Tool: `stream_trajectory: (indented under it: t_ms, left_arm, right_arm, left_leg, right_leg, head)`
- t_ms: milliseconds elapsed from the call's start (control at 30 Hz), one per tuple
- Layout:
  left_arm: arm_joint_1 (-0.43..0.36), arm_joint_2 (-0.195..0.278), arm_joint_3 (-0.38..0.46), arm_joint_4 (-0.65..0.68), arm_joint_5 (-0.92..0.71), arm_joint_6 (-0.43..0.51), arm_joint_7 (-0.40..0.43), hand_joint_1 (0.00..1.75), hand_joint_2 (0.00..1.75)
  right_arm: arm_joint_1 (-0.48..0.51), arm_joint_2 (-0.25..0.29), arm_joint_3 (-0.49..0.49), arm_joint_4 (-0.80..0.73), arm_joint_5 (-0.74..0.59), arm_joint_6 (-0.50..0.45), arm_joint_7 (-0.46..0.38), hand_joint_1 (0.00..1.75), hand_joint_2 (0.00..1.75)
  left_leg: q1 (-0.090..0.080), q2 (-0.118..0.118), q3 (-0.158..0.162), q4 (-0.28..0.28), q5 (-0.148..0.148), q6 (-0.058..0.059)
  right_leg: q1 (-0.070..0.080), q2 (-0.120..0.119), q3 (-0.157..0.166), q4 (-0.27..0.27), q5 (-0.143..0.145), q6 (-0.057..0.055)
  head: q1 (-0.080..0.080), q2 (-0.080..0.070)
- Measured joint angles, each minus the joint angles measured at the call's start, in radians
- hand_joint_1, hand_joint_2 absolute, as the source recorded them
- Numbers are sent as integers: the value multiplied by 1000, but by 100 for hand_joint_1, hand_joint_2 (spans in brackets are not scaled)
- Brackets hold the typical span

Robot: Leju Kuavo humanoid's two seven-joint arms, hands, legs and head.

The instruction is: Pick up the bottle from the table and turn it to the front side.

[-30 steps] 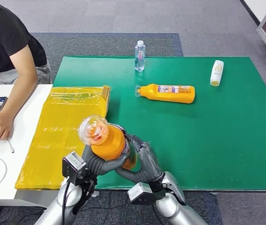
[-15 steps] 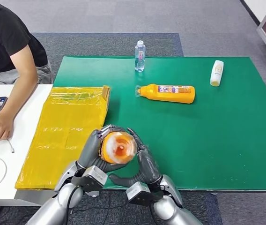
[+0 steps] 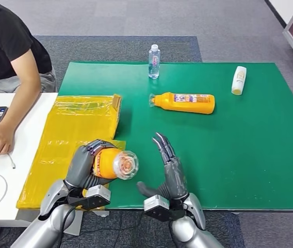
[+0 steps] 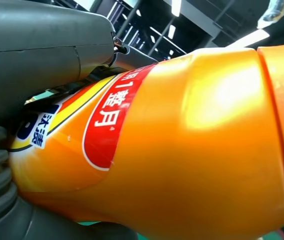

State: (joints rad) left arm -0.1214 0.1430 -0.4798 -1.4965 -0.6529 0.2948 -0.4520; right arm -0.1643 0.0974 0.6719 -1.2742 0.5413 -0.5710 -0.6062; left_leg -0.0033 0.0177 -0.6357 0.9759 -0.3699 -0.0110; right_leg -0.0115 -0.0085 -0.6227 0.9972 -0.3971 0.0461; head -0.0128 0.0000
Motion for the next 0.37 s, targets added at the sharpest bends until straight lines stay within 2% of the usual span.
stream_trajectory:
  t_ms: [367]
  left_arm:
    - [45, 15, 25, -10, -53, 43, 6, 175, 175]
  right_arm:
    - [20, 14, -50, 13, -26, 12, 4, 0, 0]
  left_leg:
    - [0, 0, 0, 0, 0, -1]
  right_leg:
    - [0, 0, 0, 0, 0, -1]
  head:
    - [0, 0]
